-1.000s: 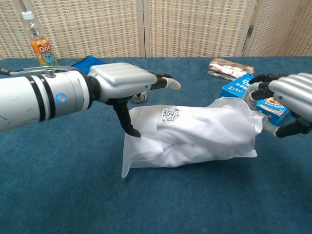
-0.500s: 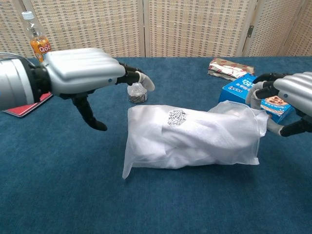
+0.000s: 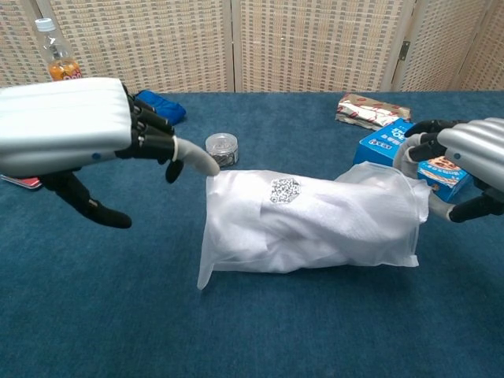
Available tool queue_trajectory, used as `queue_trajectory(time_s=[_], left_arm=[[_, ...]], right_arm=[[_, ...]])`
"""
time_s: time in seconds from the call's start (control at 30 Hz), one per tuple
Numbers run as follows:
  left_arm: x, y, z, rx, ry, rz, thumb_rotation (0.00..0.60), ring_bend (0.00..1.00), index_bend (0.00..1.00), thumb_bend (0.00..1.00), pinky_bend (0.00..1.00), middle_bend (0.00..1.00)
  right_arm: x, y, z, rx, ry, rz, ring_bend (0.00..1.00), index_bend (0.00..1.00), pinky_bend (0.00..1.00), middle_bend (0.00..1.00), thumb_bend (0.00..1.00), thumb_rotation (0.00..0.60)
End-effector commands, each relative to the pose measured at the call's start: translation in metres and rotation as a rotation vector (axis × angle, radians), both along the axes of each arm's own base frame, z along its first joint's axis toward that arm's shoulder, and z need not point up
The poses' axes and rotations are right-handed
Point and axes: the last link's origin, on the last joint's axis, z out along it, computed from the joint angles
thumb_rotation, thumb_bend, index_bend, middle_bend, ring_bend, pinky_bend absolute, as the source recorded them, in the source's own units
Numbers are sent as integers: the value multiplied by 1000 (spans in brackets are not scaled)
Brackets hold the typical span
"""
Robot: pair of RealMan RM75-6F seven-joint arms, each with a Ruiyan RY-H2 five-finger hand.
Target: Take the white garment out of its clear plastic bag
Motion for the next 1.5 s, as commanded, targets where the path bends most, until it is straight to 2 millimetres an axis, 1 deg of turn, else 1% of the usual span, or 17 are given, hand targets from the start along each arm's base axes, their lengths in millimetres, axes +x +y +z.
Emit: queue_trajectory(time_s=[0.03,0.1,0.2,0.27,0.33,0.4,0.5,0.87,1.23,1.4,1.5], left_arm=[[-2,-11,-11,-57,9,-65,600,494,207,96,605,521],[-2,-13,-16,-59,28,-93,600,526,207,96,646,555],[0,-13,-28,-70,53,-102,600,609,207,96,713,632],[2,-13,-34,-80,60,-93,600,712,206,96,760,743],[2,-9,-40,-80,83,-91,600,781,206,96,786,828],[2,-7,-45,-84,91,-77,600,807,206,96,801,862],[4,-4,-51,-79,100,-86,600,819,203,96,813,878],[9,0,-72,-69,83,-137,600,815,184,96,814,859],[8,9,-80,-28,142,-122,600,819,193,96,814,865],[8,12,-84,-28,159,-117,600,818,197,115,814,865],[8,12,-87,-32,167,-126,600,818,217,129,814,865]], right_arm=[[1,0,1,-1,4,2,102,666,194,312,524,600],[1,1,1,-1,7,2,102,666,194,312,524,600],[1,1,0,1,10,0,102,667,194,312,524,600],[1,1,0,1,11,-2,102,666,194,312,524,600],[1,1,0,0,10,-3,102,666,194,312,524,600],[1,1,0,-1,10,-3,102,667,194,312,524,600],[1,1,1,-2,13,-5,102,667,194,312,524,600],[2,0,-2,7,16,-5,102,667,194,312,524,600],[1,0,-2,10,19,-8,102,666,194,312,524,600],[0,1,-3,12,18,-11,102,666,194,312,524,600],[0,1,-3,14,18,-11,102,667,194,312,524,600]])
